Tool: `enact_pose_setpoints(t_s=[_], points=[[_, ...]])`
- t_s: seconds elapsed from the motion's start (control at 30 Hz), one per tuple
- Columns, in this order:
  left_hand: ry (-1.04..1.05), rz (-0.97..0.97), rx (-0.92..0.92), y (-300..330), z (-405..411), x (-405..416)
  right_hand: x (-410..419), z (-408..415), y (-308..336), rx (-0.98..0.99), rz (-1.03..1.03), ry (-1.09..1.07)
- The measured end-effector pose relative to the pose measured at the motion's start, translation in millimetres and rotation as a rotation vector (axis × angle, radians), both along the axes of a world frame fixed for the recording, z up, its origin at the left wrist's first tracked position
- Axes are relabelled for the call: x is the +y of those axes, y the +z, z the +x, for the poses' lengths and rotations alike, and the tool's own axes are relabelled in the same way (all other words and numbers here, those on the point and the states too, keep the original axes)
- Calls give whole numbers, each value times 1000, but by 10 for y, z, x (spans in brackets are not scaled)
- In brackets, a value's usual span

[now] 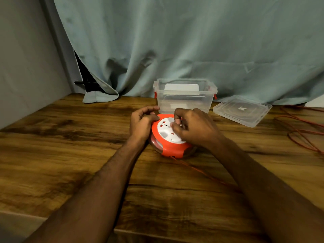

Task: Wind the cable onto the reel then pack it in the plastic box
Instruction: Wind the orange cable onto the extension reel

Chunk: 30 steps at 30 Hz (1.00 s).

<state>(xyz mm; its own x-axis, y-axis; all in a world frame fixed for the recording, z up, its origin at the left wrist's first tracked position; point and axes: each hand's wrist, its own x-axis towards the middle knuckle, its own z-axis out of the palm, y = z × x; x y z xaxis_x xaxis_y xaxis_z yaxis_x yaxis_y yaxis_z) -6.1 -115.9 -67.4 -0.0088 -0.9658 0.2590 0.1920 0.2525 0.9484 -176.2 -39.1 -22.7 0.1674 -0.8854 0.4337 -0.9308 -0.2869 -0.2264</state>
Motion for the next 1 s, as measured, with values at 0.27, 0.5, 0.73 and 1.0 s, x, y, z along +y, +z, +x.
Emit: enact_pose_setpoints(t_s=[0.27,0.5,0.73,1.0], points=[[7,73,18,-5,-9,-32,0,-295,95,-191,266,231],[-52,36,-8,11,15,21,2,-362,135,-115,296,233],[-55,37,-21,23,27,24,26,-323,138,-35,260,167],[-60,19,1,14,18,13,-9,-132,19,99,32,10]])
